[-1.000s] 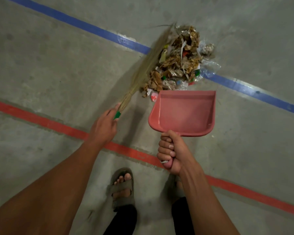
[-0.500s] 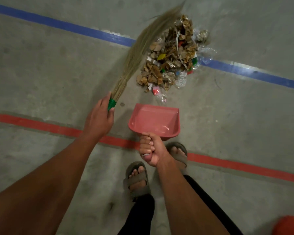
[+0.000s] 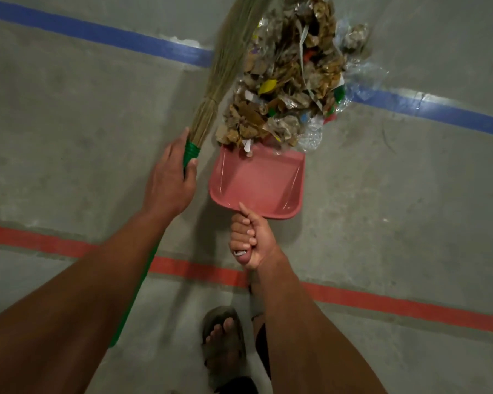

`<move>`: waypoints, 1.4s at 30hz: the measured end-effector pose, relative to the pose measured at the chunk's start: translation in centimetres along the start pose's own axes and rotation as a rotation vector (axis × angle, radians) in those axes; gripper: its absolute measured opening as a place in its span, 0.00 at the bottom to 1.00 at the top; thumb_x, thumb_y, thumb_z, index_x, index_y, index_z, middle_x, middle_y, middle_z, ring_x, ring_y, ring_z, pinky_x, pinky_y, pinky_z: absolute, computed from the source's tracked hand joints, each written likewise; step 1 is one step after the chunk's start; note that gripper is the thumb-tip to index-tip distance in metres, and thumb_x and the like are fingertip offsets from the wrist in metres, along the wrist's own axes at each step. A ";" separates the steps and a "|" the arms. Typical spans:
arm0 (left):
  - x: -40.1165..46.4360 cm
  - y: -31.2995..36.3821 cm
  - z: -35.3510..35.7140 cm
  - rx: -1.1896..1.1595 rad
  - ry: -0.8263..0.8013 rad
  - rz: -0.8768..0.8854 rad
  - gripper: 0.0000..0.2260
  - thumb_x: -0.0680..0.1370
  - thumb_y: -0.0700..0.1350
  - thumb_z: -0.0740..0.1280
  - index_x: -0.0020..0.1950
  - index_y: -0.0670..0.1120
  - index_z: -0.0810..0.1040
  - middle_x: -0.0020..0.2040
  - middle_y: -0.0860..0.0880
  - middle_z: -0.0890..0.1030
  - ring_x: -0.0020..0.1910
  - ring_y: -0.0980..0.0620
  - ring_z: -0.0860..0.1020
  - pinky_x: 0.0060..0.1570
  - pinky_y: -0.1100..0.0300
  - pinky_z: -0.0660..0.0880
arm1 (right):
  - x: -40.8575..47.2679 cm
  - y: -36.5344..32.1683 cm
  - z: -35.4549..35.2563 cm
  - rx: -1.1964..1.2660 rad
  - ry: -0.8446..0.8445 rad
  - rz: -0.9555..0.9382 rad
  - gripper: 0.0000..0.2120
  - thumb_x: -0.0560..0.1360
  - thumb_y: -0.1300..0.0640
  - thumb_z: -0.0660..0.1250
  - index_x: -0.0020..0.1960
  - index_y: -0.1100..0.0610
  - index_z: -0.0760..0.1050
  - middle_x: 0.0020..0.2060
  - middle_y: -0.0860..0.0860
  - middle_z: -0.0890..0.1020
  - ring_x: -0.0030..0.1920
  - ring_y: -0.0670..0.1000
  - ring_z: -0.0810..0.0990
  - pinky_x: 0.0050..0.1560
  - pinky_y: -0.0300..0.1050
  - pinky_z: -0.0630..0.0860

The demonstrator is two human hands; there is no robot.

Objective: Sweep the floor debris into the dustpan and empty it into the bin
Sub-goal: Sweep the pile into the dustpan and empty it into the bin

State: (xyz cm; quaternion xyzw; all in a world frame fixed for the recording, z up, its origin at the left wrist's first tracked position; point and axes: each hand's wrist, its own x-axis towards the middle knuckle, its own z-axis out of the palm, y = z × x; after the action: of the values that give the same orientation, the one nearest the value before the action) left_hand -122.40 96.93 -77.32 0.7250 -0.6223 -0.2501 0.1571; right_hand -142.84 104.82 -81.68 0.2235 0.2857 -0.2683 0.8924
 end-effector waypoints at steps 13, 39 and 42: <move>14.4 4.5 6.7 0.127 -0.241 0.189 0.26 0.84 0.48 0.62 0.82 0.55 0.59 0.70 0.44 0.74 0.60 0.38 0.78 0.55 0.42 0.77 | 1.7 -8.5 0.5 -0.078 0.032 -0.057 0.20 0.83 0.46 0.64 0.36 0.52 0.64 0.19 0.45 0.62 0.15 0.42 0.59 0.17 0.34 0.54; 14.5 9.3 8.8 0.293 -0.496 0.278 0.26 0.85 0.49 0.61 0.82 0.59 0.58 0.73 0.45 0.72 0.65 0.40 0.75 0.59 0.43 0.76 | -6.4 -12.6 -4.4 -0.072 0.036 -0.016 0.17 0.83 0.52 0.63 0.36 0.52 0.65 0.19 0.44 0.63 0.16 0.42 0.59 0.18 0.36 0.53; 11.8 6.8 7.1 0.280 -0.543 0.310 0.26 0.85 0.48 0.62 0.82 0.59 0.59 0.72 0.47 0.72 0.62 0.41 0.77 0.53 0.48 0.76 | -7.2 -12.9 -4.7 -0.087 0.042 -0.012 0.17 0.80 0.52 0.68 0.36 0.52 0.65 0.19 0.44 0.62 0.16 0.43 0.58 0.19 0.37 0.52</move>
State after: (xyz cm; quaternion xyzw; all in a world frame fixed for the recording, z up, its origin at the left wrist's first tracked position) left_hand -130.75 84.79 -81.49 0.5433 -0.7724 -0.3191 -0.0793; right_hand -157.48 100.22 -83.79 0.1881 0.3170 -0.2563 0.8935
